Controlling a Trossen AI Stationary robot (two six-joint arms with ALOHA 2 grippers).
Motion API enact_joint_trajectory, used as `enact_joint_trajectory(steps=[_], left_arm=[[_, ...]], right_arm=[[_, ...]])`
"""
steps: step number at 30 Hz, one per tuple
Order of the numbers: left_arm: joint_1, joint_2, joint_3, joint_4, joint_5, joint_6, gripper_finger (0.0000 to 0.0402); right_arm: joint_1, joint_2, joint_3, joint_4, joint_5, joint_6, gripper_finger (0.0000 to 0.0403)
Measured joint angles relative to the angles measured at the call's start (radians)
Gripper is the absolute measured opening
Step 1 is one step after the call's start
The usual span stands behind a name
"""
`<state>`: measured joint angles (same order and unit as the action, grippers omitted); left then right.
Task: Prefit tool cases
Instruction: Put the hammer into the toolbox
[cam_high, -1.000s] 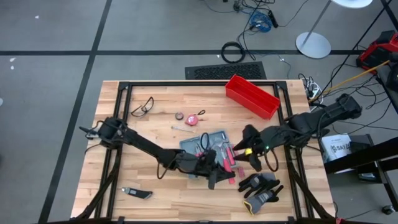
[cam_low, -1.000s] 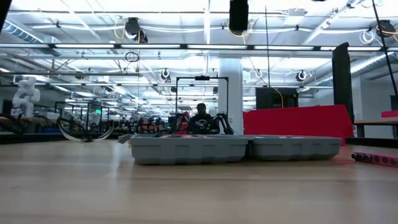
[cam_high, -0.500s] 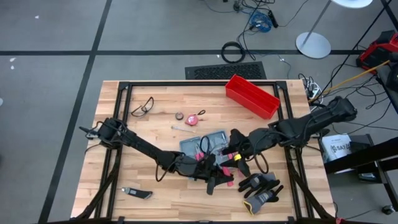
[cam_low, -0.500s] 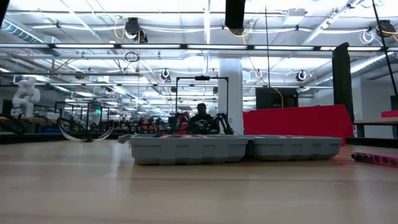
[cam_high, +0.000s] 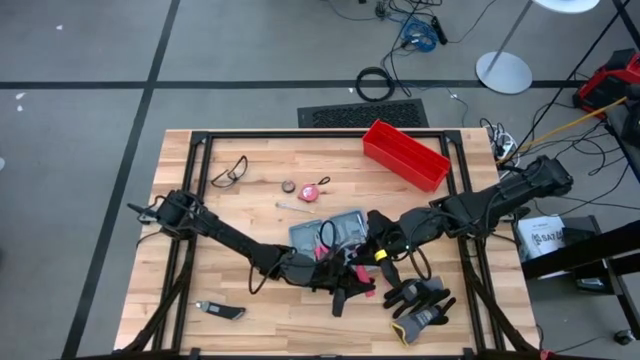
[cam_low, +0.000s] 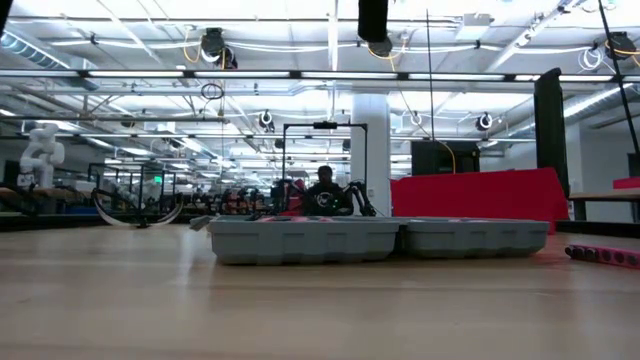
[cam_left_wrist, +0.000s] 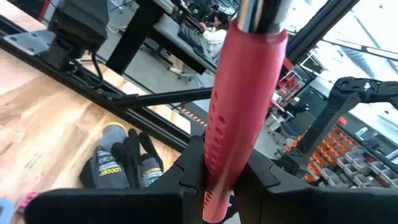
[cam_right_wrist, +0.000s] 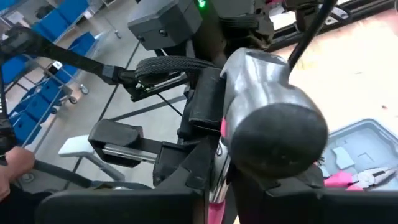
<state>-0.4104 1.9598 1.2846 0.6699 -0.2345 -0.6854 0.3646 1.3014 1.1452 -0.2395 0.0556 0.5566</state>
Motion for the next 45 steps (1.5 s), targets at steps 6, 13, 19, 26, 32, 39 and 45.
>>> enact_joint_trajectory(steps=[6, 13, 19, 26, 32, 39, 45], left_arm=[[-0.007, 0.001, 0.000, -0.080, -0.006, -0.049, 0.0081], [-0.011, -0.014, 0.003, -0.191, -0.056, -0.098, 0.0086], [-0.067, -0.132, -0.002, -0.478, 0.025, 0.003, 0.0087], [-0.226, -0.389, 0.000, -0.906, -0.534, 0.023, 0.0088], [-0.343, -0.519, 0.000, -1.027, -0.897, 0.121, 0.0088], [-0.355, -0.560, 0.000, -1.189, -1.018, 0.115, 0.0089], [-0.334, -0.559, 0.000, -1.278, -1.019, 0.057, 0.0089]], right_arm=[[-0.052, 0.000, 0.002, -0.068, -0.040, 0.010, 0.0034], [-0.055, -0.029, -0.002, -0.072, -0.030, -0.022, 0.0033], [-0.067, -0.091, 0.003, -0.206, 0.089, -0.036, 0.0031], [-0.208, -0.127, -0.110, -0.219, -0.024, 0.050, 0.0031], [-0.373, -0.089, -0.306, 0.063, -0.275, 0.174, 0.0031], [-0.425, 0.040, -0.454, 0.392, -0.375, 0.232, 0.0031], [-0.424, 0.185, -0.452, 0.564, -0.429, 0.215, 0.0031]])
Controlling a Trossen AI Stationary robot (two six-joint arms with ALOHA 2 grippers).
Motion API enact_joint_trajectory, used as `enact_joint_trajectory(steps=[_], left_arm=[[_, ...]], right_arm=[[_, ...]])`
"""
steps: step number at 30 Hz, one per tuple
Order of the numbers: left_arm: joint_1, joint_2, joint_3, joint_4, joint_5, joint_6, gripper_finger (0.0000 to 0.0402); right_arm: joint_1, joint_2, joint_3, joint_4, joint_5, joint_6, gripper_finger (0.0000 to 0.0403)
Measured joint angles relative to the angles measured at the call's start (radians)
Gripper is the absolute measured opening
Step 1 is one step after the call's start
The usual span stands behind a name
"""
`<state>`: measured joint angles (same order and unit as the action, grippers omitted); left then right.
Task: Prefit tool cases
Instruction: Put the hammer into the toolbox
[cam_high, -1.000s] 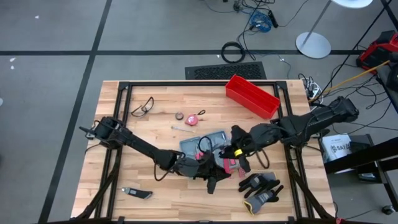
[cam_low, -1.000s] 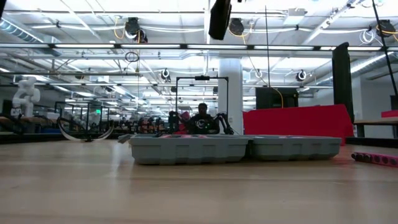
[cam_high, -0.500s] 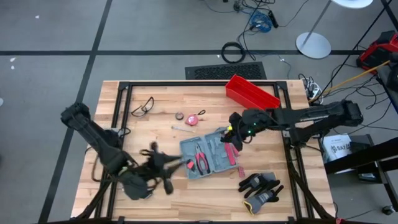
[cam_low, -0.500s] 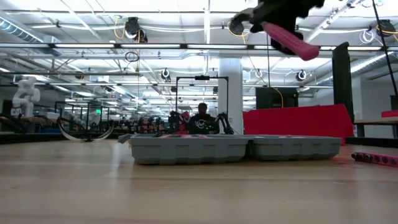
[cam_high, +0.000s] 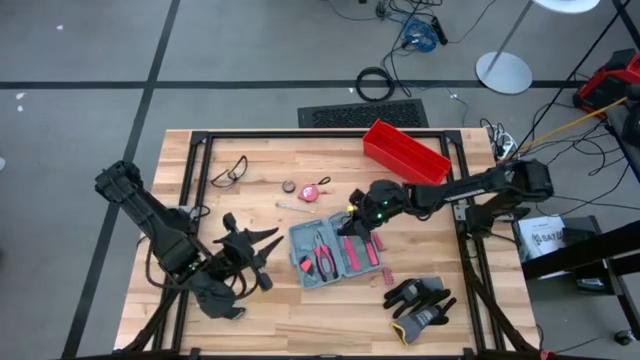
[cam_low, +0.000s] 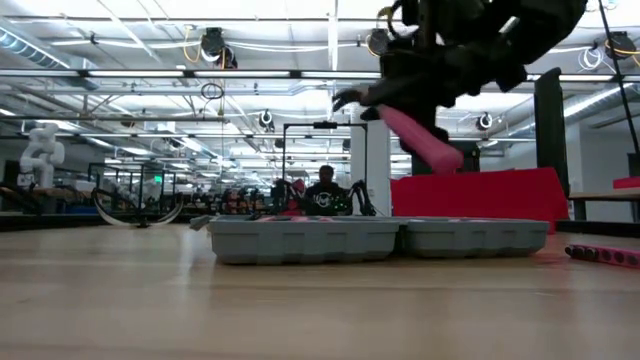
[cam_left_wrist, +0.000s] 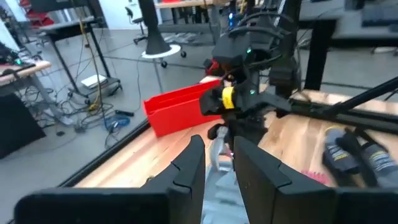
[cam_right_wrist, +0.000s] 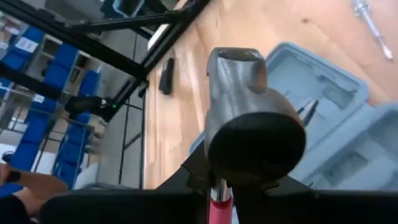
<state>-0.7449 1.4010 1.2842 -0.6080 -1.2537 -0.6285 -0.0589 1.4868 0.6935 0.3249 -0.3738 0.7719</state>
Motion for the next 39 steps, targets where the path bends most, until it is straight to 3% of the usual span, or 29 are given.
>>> enact_joint_trajectory(steps=[6, 13, 22, 29, 39], left_arm=[[0.032, 0.001, -0.087, -0.134, 0.040, -0.254, 0.0089], [0.101, 0.001, -0.239, -0.131, 0.138, -0.435, 0.0089], [0.231, 0.022, -0.360, 0.073, 0.330, -0.351, 0.0089], [0.235, 0.022, -0.360, 0.081, 0.334, -0.327, 0.0089], [0.235, 0.022, -0.360, 0.081, 0.334, -0.333, 0.0089]], right_arm=[[0.000, 0.088, -0.005, 0.012, -0.024, -0.048, 0.0031], [-0.007, 0.120, -0.004, 0.002, -0.018, -0.097, 0.0031], [-0.007, 0.121, -0.004, -0.028, 0.057, -0.134, 0.0042], [-0.007, 0.123, -0.005, -0.081, 0.084, -0.162, 0.0121], [-0.006, 0.122, -0.005, -0.076, 0.082, -0.190, 0.0140]])
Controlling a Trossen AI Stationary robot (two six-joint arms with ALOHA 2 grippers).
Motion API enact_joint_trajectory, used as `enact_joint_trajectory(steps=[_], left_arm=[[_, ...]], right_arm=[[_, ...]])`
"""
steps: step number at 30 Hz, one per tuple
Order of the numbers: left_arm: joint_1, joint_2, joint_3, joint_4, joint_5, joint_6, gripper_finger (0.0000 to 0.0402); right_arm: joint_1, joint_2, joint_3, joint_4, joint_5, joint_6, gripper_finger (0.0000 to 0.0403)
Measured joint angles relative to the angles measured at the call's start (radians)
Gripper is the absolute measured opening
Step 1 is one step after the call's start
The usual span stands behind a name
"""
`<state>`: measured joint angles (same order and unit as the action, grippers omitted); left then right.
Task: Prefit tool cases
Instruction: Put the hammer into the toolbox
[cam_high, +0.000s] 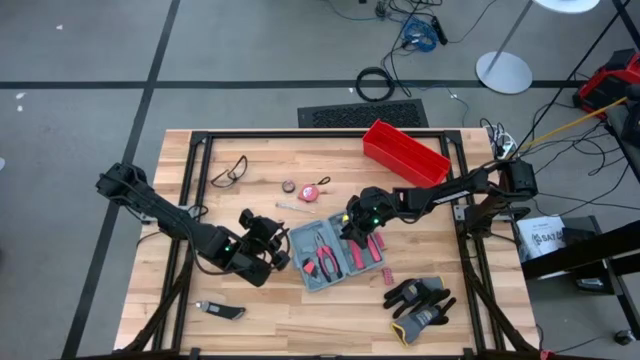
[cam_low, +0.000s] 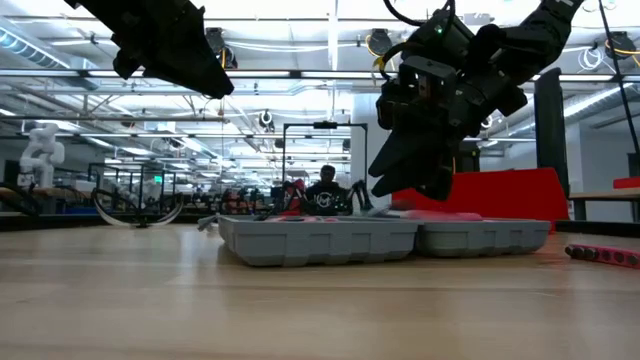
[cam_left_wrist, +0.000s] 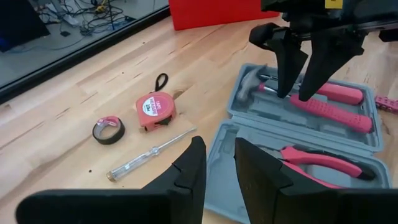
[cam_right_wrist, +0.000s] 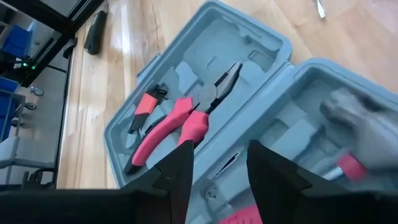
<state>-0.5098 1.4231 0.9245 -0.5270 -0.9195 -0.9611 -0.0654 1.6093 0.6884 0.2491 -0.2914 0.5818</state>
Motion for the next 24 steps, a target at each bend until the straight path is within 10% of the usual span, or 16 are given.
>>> enact_joint_trajectory(steps=[13, 24], left_arm=[[0.015, 0.000, 0.001, 0.035, 0.058, -0.001, 0.0089], [0.199, 0.216, 0.040, 0.342, 0.243, 0.110, 0.0084]], right_arm=[[-0.001, -0.171, 0.000, -0.134, 0.025, 0.002, 0.0129], [0.078, -0.267, 0.008, -0.592, 0.333, 0.031, 0.0088]])
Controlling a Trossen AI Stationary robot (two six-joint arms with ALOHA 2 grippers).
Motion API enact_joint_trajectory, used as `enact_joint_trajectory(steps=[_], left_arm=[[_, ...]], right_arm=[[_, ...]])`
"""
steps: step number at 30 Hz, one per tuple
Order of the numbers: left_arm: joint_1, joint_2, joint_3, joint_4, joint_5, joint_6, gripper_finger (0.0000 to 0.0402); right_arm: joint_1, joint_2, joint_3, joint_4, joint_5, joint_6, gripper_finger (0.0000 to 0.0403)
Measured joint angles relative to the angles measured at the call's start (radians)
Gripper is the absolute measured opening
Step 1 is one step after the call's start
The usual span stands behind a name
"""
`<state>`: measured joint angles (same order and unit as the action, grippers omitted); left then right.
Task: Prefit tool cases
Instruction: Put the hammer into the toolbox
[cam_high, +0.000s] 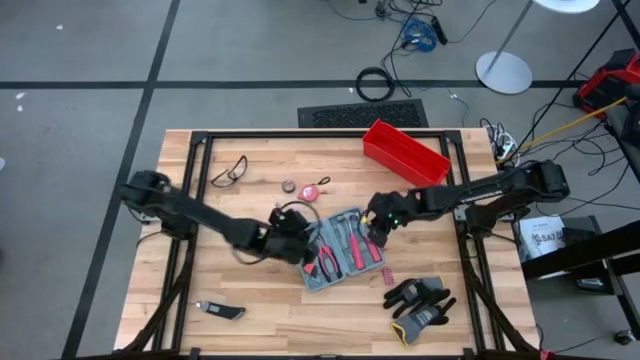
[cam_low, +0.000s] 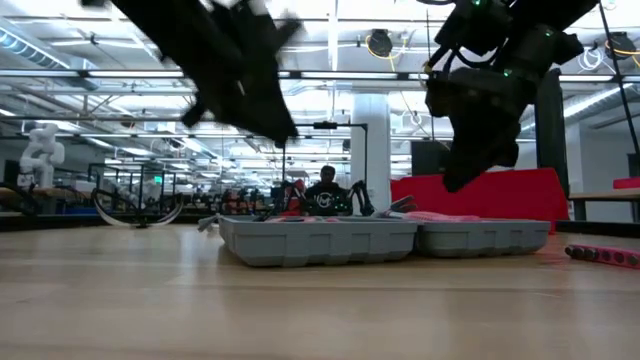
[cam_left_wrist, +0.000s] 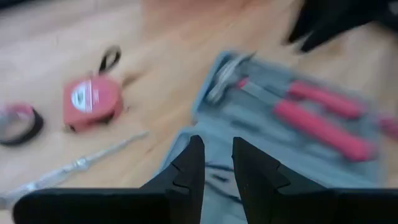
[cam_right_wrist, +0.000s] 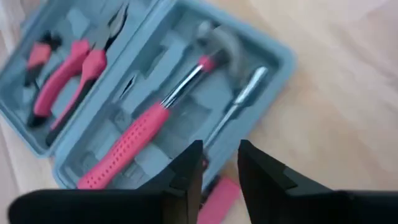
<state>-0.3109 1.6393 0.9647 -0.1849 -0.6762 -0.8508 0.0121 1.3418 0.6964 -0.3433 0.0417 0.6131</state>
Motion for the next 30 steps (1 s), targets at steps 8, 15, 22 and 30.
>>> enact_joint_trajectory(steps=[8, 15, 22, 30], left_arm=[[0.099, 0.151, 0.051, -0.007, 0.132, -0.007, 0.0081], [0.135, 0.214, 0.060, -0.009, 0.195, -0.007, 0.0081], [0.140, 0.232, 0.062, 0.005, 0.196, -0.008, 0.0081], [0.141, 0.235, 0.061, 0.047, 0.208, -0.008, 0.0081]], right_arm=[[0.092, 0.128, 0.000, 0.090, 0.070, -0.019, 0.0007], [0.094, 0.213, 0.002, 0.181, 0.064, -0.030, 0.0002], [0.092, 0.240, 0.000, 0.261, 0.059, -0.074, 0.0001], [0.073, 0.242, 0.016, 0.317, 0.055, -0.117, 0.0000]])
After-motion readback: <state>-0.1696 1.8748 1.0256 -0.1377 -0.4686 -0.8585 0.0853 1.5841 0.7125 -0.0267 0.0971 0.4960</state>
